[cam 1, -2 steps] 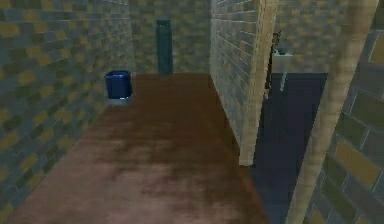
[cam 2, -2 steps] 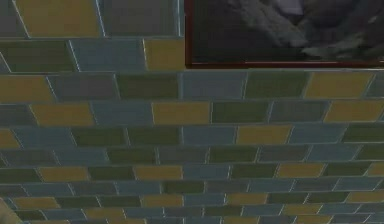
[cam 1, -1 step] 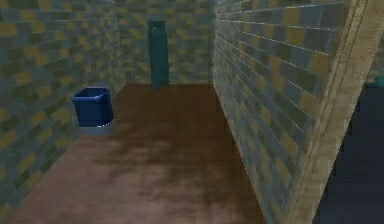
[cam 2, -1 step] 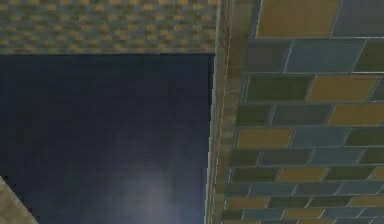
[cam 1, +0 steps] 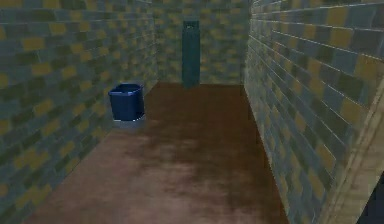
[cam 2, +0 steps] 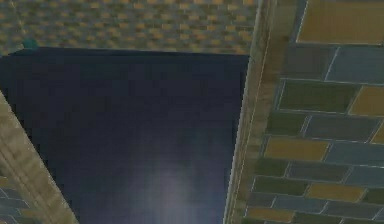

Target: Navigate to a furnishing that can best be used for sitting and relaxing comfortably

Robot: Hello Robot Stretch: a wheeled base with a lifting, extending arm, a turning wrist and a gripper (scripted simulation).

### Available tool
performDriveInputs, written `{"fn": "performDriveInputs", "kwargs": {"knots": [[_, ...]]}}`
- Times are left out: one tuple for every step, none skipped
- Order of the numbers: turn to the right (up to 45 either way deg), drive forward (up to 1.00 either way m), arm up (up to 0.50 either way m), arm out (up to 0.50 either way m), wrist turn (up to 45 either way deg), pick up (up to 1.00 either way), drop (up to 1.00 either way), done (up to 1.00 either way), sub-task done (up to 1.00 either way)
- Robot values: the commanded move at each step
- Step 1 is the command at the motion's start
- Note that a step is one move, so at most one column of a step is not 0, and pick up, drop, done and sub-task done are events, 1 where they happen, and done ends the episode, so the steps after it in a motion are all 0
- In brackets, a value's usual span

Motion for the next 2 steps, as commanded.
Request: {"fn": "performDriveInputs", "kwargs": {"knots": [[0.0, 0.20, 0.00, 0.00, 0.0, 0.00, 0.00, 0.00, 0.00], [45.0, 0.00, 0.00, 0.00, 0.0, 0.00, 0.00, 0.00, 0.00]]}}
